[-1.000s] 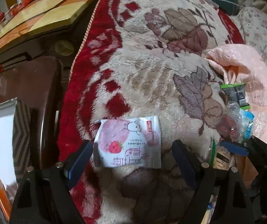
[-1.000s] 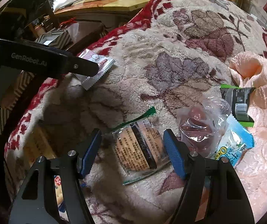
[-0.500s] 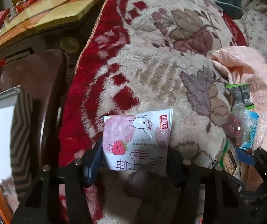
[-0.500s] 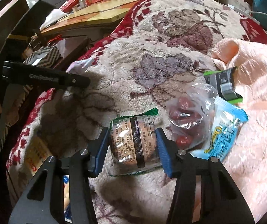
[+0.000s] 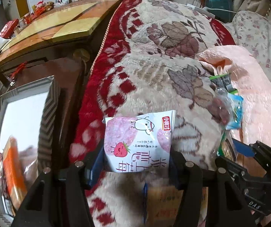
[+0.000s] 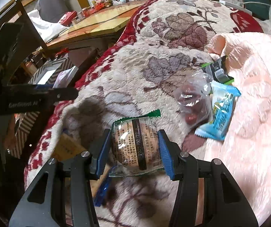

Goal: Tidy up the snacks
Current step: 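Carry the strawberry packet and clear snack bag over the tray with both grippers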

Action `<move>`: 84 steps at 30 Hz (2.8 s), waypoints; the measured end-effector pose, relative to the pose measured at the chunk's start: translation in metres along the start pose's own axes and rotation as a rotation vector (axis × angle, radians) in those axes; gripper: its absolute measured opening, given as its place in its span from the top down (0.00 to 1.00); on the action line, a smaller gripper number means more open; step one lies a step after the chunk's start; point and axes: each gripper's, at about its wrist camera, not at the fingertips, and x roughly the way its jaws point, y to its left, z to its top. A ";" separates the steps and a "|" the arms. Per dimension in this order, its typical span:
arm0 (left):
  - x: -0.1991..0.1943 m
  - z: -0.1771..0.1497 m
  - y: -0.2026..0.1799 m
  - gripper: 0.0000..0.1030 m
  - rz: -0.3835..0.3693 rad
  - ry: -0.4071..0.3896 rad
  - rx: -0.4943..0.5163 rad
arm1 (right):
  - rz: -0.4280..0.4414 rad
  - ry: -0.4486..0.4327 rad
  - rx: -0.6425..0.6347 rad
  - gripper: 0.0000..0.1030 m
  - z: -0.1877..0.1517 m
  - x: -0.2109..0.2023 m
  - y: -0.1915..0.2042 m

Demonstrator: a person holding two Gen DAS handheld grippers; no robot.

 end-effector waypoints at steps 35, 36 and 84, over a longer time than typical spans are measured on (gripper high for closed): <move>-0.095 -0.088 0.058 0.41 0.153 -0.190 -0.060 | 0.058 -0.055 -0.109 0.53 -0.022 -0.045 0.115; -0.097 -0.089 0.057 0.41 0.155 -0.194 -0.060 | 0.059 -0.056 -0.113 0.53 -0.022 -0.046 0.117; -0.100 -0.097 0.106 0.41 0.185 -0.217 -0.158 | 0.117 -0.026 -0.268 0.53 0.008 -0.027 0.193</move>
